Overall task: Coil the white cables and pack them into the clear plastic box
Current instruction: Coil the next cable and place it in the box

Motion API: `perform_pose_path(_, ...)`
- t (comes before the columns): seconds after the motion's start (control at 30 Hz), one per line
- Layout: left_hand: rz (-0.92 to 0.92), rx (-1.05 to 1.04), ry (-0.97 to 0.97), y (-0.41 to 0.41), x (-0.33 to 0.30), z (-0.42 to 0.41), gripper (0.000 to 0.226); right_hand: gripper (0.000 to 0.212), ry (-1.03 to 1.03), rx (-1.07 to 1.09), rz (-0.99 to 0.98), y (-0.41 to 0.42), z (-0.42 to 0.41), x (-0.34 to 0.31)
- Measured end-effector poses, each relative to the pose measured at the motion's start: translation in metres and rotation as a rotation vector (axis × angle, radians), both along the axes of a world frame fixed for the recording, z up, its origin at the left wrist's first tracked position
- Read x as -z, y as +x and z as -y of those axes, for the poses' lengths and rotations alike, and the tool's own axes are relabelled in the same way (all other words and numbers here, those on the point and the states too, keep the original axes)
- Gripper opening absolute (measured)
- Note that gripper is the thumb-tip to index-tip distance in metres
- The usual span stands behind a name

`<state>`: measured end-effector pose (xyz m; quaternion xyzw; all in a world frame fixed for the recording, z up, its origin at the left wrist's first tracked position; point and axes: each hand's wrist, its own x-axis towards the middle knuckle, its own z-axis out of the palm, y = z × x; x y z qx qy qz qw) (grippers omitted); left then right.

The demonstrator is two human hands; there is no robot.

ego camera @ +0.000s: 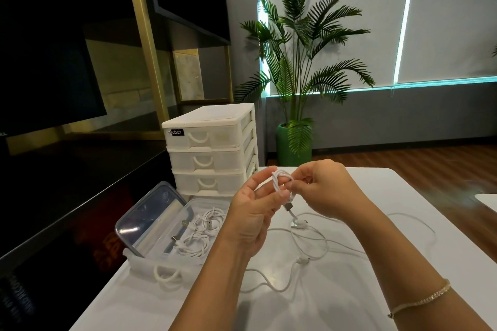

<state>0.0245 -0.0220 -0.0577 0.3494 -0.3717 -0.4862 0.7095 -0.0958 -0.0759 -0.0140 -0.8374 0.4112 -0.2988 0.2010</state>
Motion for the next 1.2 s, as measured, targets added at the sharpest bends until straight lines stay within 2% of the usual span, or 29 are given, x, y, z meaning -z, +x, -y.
perform_pose_path(0.3,0.124,-0.119,0.004,-0.002,0.002,0.002,0.032,0.026,0.095,-0.016,-0.043,0.001,-0.002,-0.001)
perform_pose_path(0.53,0.334,-0.249,0.005,-0.005,0.004,0.002,0.034,0.030,0.324,-0.017,0.176,0.000,0.002,0.001)
perform_pose_path(0.67,0.442,-0.291,0.000,-0.009,0.004,0.002,0.036,0.035,0.335,0.062,0.218,0.002,0.005,0.001)
perform_pose_path(0.73,0.487,-0.300,0.010,-0.010,0.004,0.002,0.035,0.035,0.345,0.074,0.189,0.002,0.007,0.001)
perform_pose_path(0.83,0.590,-0.325,0.034,-0.012,0.004,0.001,0.035,0.031,0.410,0.102,0.268,0.002,0.007,0.002)
perform_pose_path(0.97,0.735,-0.374,0.043,-0.014,0.005,-0.001,0.036,0.030,0.401,0.117,0.280,0.003,0.008,0.005)
perform_pose_path(1.2,0.787,-0.405,0.059,-0.014,0.007,0.001,0.033,0.033,0.392,0.103,0.301,0.002,0.009,0.007)
